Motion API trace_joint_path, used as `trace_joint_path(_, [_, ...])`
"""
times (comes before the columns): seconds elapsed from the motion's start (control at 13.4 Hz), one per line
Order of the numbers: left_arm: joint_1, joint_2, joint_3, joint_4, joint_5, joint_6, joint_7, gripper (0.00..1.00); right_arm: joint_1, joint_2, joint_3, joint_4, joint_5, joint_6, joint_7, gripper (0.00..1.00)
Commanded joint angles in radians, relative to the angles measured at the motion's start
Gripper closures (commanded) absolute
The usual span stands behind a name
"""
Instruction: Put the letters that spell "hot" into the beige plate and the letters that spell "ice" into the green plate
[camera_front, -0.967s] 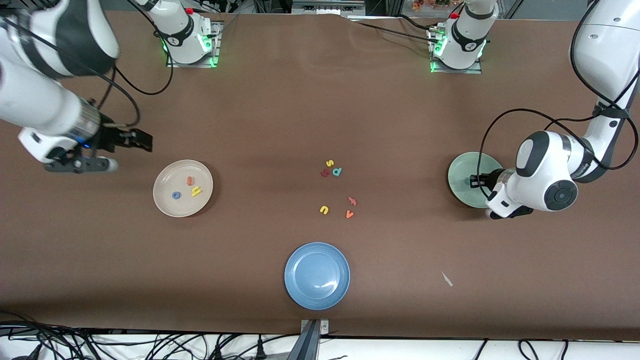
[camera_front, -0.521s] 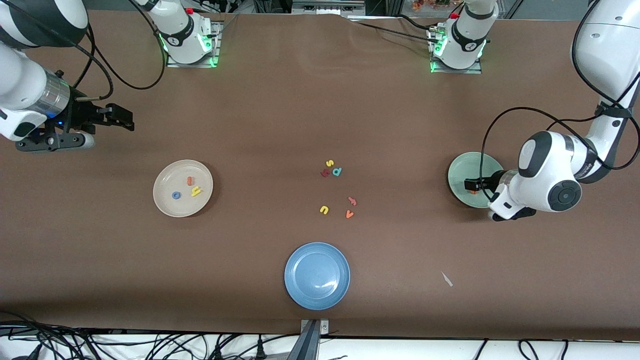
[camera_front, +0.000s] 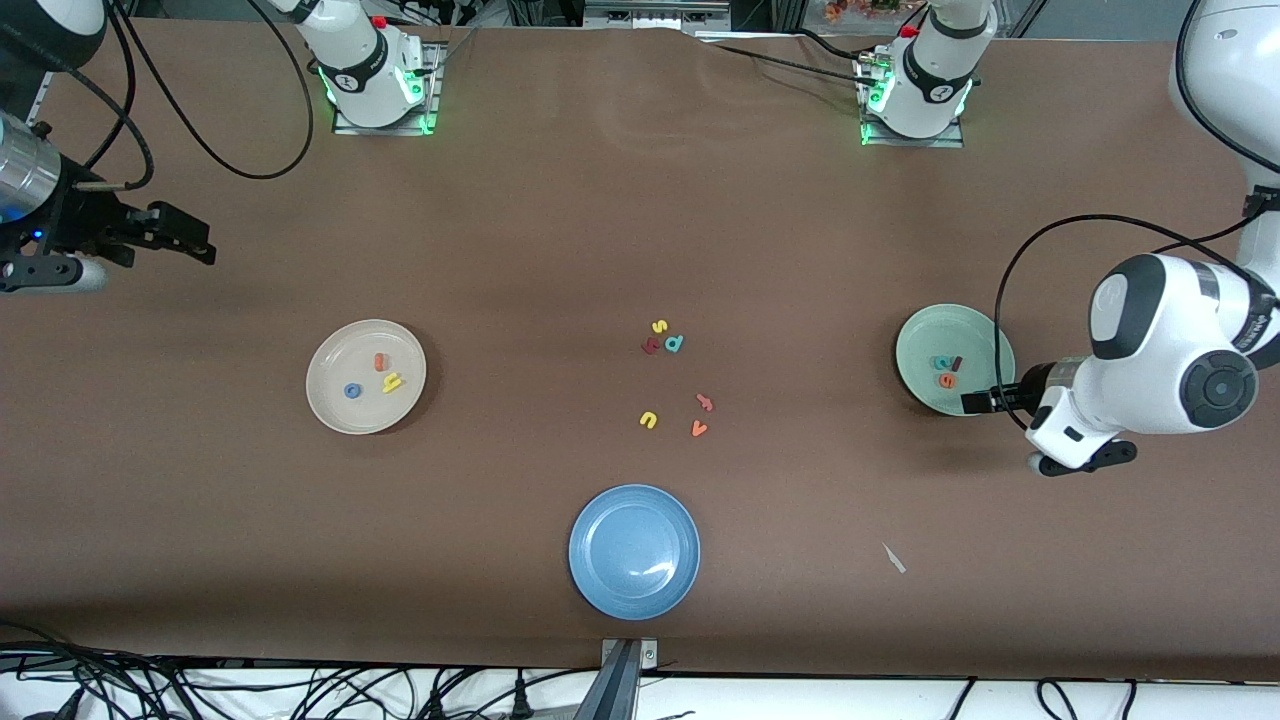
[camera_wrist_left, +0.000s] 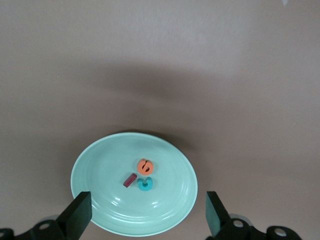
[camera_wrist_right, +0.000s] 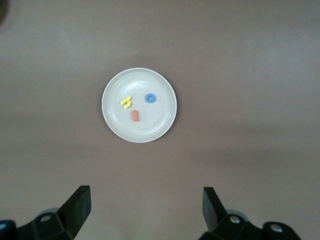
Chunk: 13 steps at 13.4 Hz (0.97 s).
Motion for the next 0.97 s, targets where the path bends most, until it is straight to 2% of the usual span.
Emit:
trace_joint_path(0.0, [-0.01, 0.004, 0.003, 0.038, 0.032, -0.024, -0.007, 0.0, 0.006, 0.059, -0.009, 0.076, 0.019, -0.006, -0.006, 0.01])
trace_joint_path(0.22, [-0.01, -0.003, 0.004, 0.098, 0.035, -0.056, 0.034, 0.0, 0.003, 0.057, -0.015, 0.08, 0.016, -0.015, -0.021, 0.01])
trace_joint_path(0.37, [-0.011, -0.003, 0.003, 0.188, 0.041, -0.168, 0.1, 0.0, 0.001, 0.056, -0.018, 0.081, 0.008, -0.014, -0.022, 0.01])
trace_joint_path(0.52, [-0.01, -0.003, 0.004, 0.251, 0.038, -0.217, 0.143, 0.0, 0.0, 0.056, -0.018, 0.081, 0.006, -0.012, -0.023, 0.01])
trace_joint_path(0.89, [-0.001, -0.003, 0.013, 0.3, 0.046, -0.237, 0.244, 0.0, -0.002, 0.056, -0.018, 0.098, 0.009, -0.02, -0.014, 0.0])
